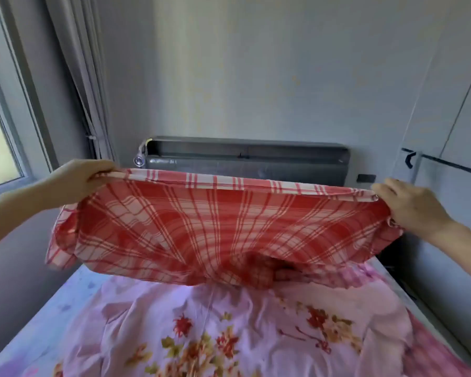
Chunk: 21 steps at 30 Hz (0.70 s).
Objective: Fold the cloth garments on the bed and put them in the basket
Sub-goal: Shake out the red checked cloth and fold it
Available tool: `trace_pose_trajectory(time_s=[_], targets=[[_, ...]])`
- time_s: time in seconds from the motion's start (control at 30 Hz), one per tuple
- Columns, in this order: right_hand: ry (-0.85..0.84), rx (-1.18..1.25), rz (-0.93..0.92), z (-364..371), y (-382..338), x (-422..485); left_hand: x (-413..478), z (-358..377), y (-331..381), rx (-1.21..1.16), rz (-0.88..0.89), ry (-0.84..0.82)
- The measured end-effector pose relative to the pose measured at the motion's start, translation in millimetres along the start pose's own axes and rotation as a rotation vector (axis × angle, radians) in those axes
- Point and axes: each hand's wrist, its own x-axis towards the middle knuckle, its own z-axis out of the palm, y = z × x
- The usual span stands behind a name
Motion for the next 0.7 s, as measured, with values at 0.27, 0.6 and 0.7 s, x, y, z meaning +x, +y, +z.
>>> trace_pose_trajectory(time_s=[0.27, 0.6, 0.7], targets=[[-0.984, 0.358, 0.143, -31, -122, -128, -143, 90, 16, 0.173, -0.097, -0.747], [-1.276, 0.323, 0.247, -66, -207, -261, -292, 167, 30, 0.030, -0.241, -0.619], [-1.253, 0.280, 0.098, -93, -212, -280, -334, 159, 48, 0.058, -0.281, -0.701]])
